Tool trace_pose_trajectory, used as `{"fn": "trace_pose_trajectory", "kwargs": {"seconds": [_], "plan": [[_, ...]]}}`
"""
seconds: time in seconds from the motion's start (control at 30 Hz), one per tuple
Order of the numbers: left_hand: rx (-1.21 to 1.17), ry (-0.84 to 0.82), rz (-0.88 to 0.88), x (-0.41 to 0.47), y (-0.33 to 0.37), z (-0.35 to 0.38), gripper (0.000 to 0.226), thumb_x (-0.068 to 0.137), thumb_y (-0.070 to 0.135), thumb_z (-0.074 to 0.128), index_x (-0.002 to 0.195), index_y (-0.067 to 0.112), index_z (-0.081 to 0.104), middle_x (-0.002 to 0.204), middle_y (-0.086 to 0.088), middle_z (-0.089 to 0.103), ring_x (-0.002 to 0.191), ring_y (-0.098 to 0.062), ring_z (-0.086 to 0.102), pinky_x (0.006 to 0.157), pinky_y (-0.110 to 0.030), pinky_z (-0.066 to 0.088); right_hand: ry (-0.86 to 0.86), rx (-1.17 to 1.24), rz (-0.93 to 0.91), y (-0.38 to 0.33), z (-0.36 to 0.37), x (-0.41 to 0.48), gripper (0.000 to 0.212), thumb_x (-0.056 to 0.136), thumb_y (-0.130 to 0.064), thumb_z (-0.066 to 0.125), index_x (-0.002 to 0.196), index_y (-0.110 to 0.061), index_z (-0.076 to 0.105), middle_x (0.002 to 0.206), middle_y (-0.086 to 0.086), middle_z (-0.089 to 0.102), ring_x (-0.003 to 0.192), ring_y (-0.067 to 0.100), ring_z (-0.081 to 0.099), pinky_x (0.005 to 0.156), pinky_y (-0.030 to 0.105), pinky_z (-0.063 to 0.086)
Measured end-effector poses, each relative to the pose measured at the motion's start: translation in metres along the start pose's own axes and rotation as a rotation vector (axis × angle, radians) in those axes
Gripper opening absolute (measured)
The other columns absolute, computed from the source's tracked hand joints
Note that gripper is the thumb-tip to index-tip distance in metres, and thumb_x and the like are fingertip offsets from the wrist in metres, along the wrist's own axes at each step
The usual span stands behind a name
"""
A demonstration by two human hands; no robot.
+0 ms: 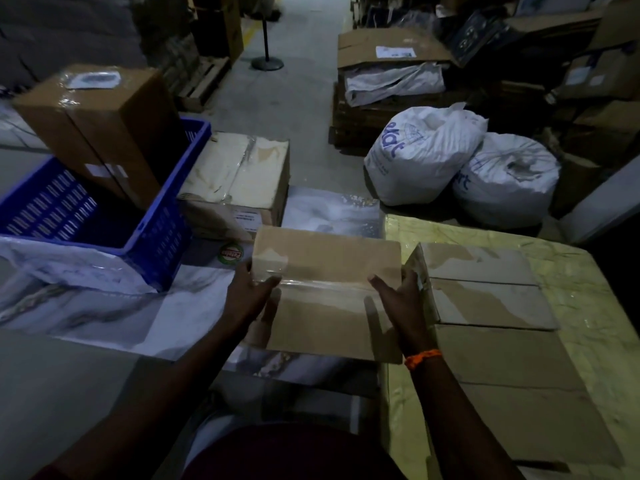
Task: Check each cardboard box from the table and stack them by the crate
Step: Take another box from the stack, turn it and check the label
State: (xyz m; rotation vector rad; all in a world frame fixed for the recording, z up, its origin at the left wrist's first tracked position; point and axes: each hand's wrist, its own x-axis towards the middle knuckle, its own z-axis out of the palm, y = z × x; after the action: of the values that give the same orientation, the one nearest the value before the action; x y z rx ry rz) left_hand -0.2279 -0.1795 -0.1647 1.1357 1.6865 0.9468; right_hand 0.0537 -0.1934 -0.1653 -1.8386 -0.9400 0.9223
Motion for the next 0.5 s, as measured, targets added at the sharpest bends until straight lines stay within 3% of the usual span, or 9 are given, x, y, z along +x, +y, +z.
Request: {"fn": "trace_pose_trajectory", "kwargs": {"seconds": [0.07,0.17,0.27,0.33,0.43,0.5], "plan": [[-0.075,0.037,0.027,0.000,0.005,-0.003,0.071,0.079,0.041,0.076,0.139,0.019,0.046,0.124,-0.001,0.060,0.111,-0.021,0.062,0.091,-0.044,0.056,0.036,0.084,-0.036,-0.009,-0.006,-0.001,0.062,0.087,-0.028,0.081,0.138,-0.015,0.048,0.123,0.000,0.065,0.110,0.019,0.063,0.095,0.038,0.053],[-0.159,0.064,0.091,-0.004,0.017,-0.009,0.049,0.093,0.026,0.072,0.133,0.016,0.045,0.118,0.002,0.060,0.103,-0.010,0.063,0.074,-0.023,0.057,0.091,0.177,-0.108,-0.020,-0.017,-0.005,0.046,0.089,-0.029,0.079,0.127,-0.019,0.055,0.124,-0.002,0.065,0.113,0.012,0.063,0.093,0.030,0.053],[-0.211,0.078,0.146,-0.008,0.021,-0.015,0.044,0.096,0.034,0.067,0.133,0.017,0.048,0.123,0.005,0.062,0.111,-0.006,0.061,0.085,-0.026,0.053,0.101,0.250,-0.151,-0.026,-0.022,-0.011,0.043,0.093,-0.035,0.073,0.130,-0.019,0.057,0.116,-0.012,0.066,0.101,-0.011,0.062,0.083,0.013,0.050],[-0.226,0.078,0.146,-0.011,0.018,-0.016,0.042,0.097,0.038,0.065,0.131,0.019,0.049,0.123,0.008,0.061,0.111,-0.001,0.060,0.089,-0.028,0.052,0.079,0.274,-0.132,-0.022,-0.022,-0.017,0.047,0.092,-0.050,0.071,0.130,-0.025,0.060,0.115,-0.012,0.068,0.103,-0.006,0.065,0.086,0.024,0.055],[-0.249,0.081,0.123,-0.017,0.006,-0.018,0.042,0.097,0.048,0.061,0.129,0.023,0.049,0.124,0.013,0.060,0.114,-0.001,0.059,0.095,-0.032,0.052,0.035,0.304,-0.077,-0.011,-0.019,-0.026,0.056,0.078,-0.075,0.065,0.118,-0.036,0.064,0.119,-0.003,0.071,0.111,0.016,0.068,0.094,0.048,0.059],[-0.263,0.089,0.095,-0.021,-0.003,-0.020,0.049,0.095,0.054,0.059,0.130,0.022,0.048,0.125,0.012,0.060,0.116,-0.004,0.059,0.098,-0.037,0.052,0.010,0.313,-0.037,-0.004,-0.017,-0.031,0.066,0.073,-0.086,0.062,0.117,-0.037,0.064,0.121,-0.001,0.071,0.113,0.019,0.068,0.096,0.054,0.057]]}}
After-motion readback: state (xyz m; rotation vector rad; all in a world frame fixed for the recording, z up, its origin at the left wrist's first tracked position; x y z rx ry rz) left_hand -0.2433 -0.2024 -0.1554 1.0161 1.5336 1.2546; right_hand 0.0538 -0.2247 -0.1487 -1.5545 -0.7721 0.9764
